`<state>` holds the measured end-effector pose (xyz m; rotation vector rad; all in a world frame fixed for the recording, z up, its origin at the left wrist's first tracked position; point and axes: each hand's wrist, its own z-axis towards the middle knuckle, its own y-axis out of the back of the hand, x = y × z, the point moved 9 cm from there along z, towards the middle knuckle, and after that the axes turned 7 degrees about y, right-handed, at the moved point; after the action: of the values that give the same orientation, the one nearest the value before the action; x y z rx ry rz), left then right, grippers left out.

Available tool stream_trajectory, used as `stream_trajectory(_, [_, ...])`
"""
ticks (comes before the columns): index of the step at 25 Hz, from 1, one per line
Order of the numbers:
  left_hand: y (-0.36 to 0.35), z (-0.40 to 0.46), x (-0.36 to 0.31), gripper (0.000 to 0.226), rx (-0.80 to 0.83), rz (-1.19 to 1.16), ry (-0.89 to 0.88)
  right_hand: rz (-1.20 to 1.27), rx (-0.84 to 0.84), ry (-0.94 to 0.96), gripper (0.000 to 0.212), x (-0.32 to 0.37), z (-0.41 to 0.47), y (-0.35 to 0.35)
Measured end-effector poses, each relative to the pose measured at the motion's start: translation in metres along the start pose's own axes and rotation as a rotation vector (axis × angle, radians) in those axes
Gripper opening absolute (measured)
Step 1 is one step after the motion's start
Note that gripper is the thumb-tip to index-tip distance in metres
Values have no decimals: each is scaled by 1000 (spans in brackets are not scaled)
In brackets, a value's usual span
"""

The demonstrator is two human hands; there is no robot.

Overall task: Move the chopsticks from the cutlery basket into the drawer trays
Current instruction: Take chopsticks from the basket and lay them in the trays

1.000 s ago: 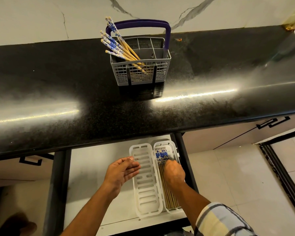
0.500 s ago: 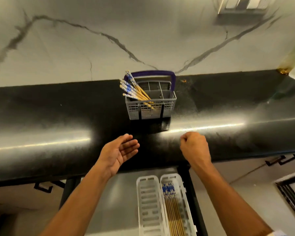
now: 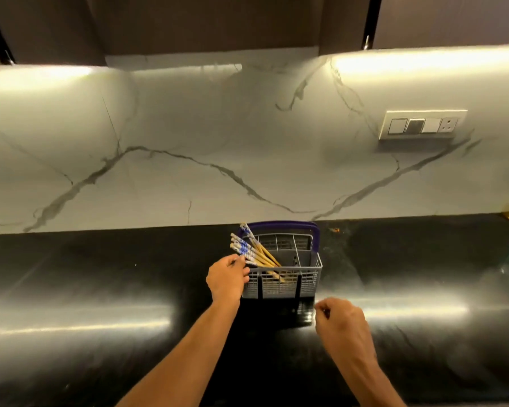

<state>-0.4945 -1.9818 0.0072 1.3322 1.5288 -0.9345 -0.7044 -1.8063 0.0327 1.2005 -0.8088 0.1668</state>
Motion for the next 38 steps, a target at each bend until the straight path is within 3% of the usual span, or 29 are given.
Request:
stream_trajectory(8, [5, 11, -20, 24, -153, 92, -71, 51, 69, -60, 12, -32, -8, 9])
stream_trajectory(15, [2, 21, -17, 8, -149, -52, 45, 120, 119, -123, 13, -45, -16, 11])
stream_trajectory(20, [7, 9, -34, 10, -148, -31, -16, 192, 157, -173, 13, -51, -27, 6])
stream_trajectory(23, [5, 1, -63, 18, -82, 153, -163, 230, 181, -161, 8, -52, -32, -1])
stream_trajectory(26, [2, -18, -105, 23, -30, 374, -370, 275, 180, -108, 19, -42, -33, -6])
stream_trajectory(32, [-15, -89, -191, 19, 177, 576, -744, 386, -37, 221, 21, 30, -11, 43])
stream_trajectory(35, [-34, -135, -210, 16, 362, 665, -833, 403, 115, 299, 51, 67, 11, 51])
stream_trajectory(38, [-50, -171, -213, 14, 524, 634, -845, 537, 178, 338, 47, 89, 22, 57])
